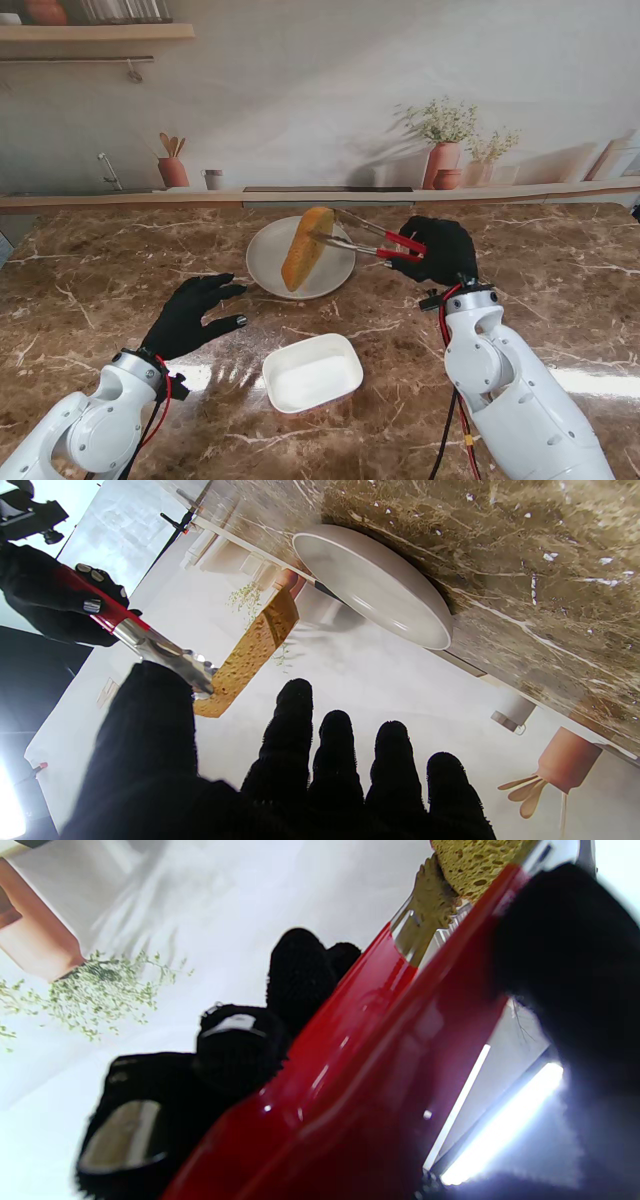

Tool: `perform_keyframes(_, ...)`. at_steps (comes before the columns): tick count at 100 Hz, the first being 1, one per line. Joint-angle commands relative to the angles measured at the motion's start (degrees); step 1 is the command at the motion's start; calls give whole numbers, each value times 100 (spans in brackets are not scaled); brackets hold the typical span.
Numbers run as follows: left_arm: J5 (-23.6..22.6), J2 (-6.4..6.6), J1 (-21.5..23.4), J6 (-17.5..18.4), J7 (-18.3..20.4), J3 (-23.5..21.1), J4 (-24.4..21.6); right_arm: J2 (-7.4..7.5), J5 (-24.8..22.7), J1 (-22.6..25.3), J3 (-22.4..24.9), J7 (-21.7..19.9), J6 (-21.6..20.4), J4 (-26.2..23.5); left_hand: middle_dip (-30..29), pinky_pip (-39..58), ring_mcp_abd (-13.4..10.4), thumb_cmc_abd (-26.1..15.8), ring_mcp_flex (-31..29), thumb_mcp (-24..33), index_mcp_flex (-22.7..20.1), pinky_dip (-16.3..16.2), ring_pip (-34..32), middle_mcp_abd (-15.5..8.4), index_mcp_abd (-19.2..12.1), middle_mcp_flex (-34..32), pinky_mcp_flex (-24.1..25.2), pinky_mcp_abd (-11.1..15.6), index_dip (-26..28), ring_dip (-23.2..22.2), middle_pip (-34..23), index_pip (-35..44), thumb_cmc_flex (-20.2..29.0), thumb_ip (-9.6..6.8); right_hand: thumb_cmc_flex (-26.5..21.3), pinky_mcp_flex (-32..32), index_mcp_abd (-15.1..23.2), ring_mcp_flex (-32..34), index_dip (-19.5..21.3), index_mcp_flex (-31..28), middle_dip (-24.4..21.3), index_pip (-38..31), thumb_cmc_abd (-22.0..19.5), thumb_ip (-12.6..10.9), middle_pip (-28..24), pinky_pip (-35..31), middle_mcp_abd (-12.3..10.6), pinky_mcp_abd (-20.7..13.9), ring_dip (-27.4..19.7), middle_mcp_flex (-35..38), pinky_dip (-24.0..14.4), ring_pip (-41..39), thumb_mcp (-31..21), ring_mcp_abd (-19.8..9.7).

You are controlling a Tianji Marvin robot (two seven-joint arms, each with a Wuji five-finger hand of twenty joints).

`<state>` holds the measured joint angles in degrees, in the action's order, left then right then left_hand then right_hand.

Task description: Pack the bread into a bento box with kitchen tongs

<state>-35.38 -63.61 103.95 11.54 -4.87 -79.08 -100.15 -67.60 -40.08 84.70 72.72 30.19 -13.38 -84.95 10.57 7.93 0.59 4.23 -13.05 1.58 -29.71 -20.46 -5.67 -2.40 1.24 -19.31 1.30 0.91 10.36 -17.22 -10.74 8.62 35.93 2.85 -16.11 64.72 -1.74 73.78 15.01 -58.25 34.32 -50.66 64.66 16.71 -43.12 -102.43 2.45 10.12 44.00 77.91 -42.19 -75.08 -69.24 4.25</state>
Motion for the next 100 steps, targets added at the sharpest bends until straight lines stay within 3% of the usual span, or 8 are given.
perform_keyframes(1,-5,-8,45,-15,-14,4,-17,-18,-1,127,57,-17,-33,-156,-36,-196,-226,-60,194,-222,36,-110,153,-32,-147,122,92,40,38,68,97,24,-6,-157,-594,265,830,157,246,-833,97,-1500,-366,-321,-621,-809,46,-76,311,549,-208,-729,-1812,-312)
perform_keyframes(25,-14,-11,78,-3,-30,-41,-42,-16,-81,661,326,88,-127,-636,-38,-194,-227,-65,191,-219,44,-111,155,-23,-152,118,93,40,36,69,100,20,-2,-158,-592,268,830,157,241,-850,101,-1519,-322,-330,-655,-825,46,-90,321,548,-243,-749,-1819,-315)
perform_keyframes(67,-17,-13,74,50,-49,-35,-41,-60,-362,1975,646,704,-461,-1377,-45,-202,-239,-66,191,-220,46,-105,161,-34,-158,119,91,51,36,76,111,14,-1,-157,-588,270,846,155,234,-858,103,-1539,-311,-331,-690,-838,27,-75,330,545,-293,-763,-1817,-322)
perform_keyframes(100,-12,-14,51,70,-64,13,-25,-47,-606,2821,1047,904,-783,-1614,-41,-204,-228,-58,184,-221,31,-102,157,-34,-165,106,91,54,38,74,103,21,-6,-157,-587,272,867,156,232,-861,102,-1545,-306,-349,-694,-832,19,-86,331,543,-311,-760,-1805,-328)
